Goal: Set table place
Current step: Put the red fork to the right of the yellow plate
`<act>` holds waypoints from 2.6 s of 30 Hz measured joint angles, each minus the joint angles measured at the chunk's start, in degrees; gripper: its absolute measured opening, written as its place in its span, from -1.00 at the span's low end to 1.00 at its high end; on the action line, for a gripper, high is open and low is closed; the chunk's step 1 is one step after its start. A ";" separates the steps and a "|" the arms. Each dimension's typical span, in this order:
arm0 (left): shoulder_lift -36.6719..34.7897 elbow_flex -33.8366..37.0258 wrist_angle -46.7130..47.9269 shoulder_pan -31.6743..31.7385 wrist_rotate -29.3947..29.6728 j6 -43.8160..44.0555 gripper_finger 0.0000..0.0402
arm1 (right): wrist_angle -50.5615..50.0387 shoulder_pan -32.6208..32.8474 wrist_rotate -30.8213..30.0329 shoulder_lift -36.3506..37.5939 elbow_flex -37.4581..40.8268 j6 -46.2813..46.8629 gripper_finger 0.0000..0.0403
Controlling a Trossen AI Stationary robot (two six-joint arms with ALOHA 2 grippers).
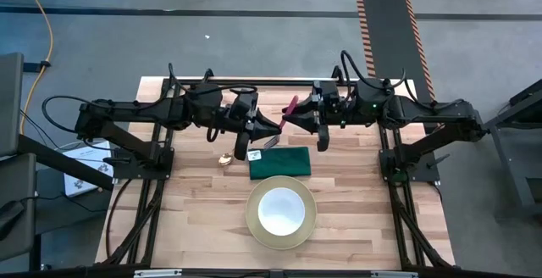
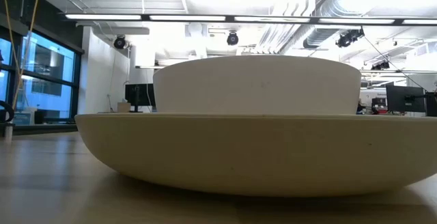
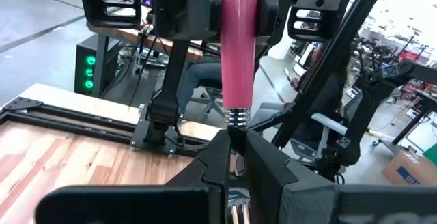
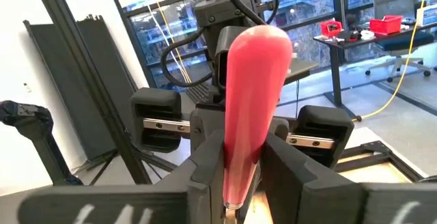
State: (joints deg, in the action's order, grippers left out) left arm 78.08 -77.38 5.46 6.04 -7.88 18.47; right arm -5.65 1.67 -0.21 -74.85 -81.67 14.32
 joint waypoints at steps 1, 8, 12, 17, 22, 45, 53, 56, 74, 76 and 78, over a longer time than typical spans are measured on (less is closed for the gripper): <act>0.00 0.00 0.16 0.00 0.00 -0.02 -0.86 | -0.02 0.00 0.00 0.00 0.00 -0.01 -0.67; -0.09 -0.09 2.44 0.02 0.04 -0.18 -0.84 | -0.51 0.00 -0.03 -0.11 0.07 0.08 -0.73; -0.09 -0.09 4.51 0.00 -0.02 -0.23 -0.74 | -0.35 0.00 -0.20 -0.11 0.09 0.14 -0.74; -0.09 -0.08 6.56 0.02 -0.18 -0.24 -0.56 | -0.10 0.00 -0.27 -0.08 0.09 0.16 -0.74; -0.05 -0.07 12.20 1.44 -1.29 -0.26 -0.41 | -1.25 -0.07 -1.05 -0.06 0.09 0.08 -0.74; -0.53 0.00 23.71 3.69 -3.71 -2.60 -0.42 | -16.36 3.00 -16.72 4.30 0.00 1.71 -0.74; -2.08 0.04 25.22 3.69 -2.90 -2.60 -0.43 | -19.52 8.81 -31.27 7.44 0.00 2.37 -0.74; -2.80 0.00 25.82 3.69 -2.51 -2.52 -0.43 | -21.72 11.77 -37.50 7.89 0.00 3.85 -0.74; -4.63 0.00 26.44 3.65 -1.53 -0.27 -0.43 | -38.50 33.83 -71.28 7.05 0.09 25.38 -0.74; -4.63 0.00 26.42 3.65 -1.52 -0.17 -0.43 | -41.07 35.94 -74.86 6.32 0.09 29.17 -0.74; -4.63 0.00 26.42 3.65 -1.51 -0.02 -0.43 | -43.36 37.59 -77.07 5.25 0.09 32.83 -0.74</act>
State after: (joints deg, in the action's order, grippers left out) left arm 73.45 -77.38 31.88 9.69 -9.39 18.46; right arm -49.01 39.26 -77.28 -69.60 -81.58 47.15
